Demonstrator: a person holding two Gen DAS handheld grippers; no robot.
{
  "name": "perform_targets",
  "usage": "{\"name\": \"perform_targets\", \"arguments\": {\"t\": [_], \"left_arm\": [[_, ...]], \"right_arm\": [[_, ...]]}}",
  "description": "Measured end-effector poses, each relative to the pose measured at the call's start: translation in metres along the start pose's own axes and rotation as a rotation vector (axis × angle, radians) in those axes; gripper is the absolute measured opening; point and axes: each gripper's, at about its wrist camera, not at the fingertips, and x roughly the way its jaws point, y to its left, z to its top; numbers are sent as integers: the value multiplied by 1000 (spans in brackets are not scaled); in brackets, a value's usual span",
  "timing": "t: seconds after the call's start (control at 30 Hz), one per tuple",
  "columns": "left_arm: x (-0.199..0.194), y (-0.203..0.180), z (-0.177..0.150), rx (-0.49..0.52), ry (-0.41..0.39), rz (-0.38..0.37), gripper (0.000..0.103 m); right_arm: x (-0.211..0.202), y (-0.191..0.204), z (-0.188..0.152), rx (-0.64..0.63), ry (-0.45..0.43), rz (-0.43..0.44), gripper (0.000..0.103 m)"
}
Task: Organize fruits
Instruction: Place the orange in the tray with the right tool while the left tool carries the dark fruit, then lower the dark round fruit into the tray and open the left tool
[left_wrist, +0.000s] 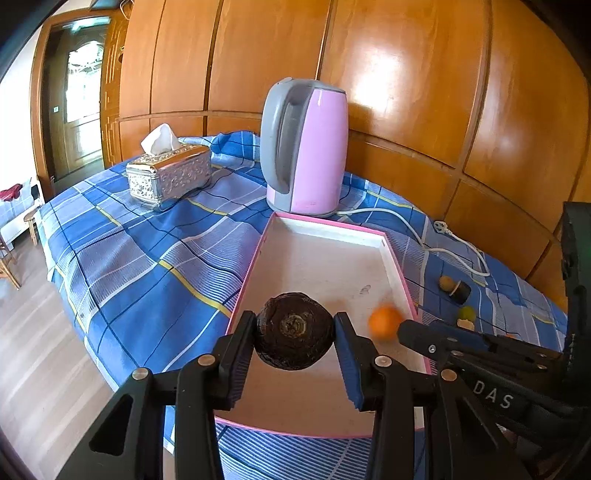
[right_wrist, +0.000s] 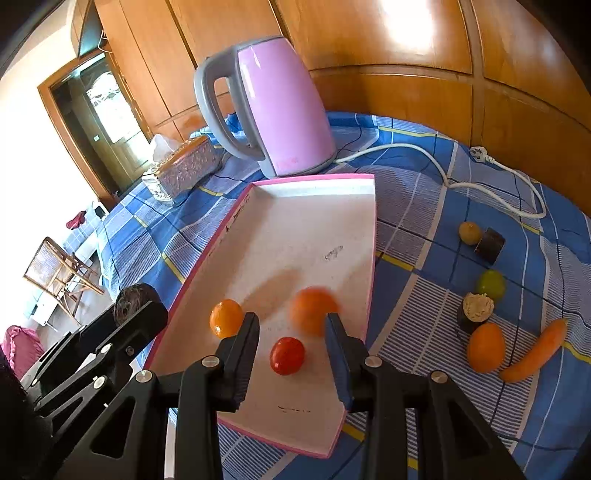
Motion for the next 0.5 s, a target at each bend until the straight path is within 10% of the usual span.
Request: {"name": "perform_targets", "arguments": {"t": [0.5], "left_arm": [[-5, 1, 1, -12, -11, 8, 48]], "right_arm": [[-17, -10, -27, 43, 14, -19, 38]]}}
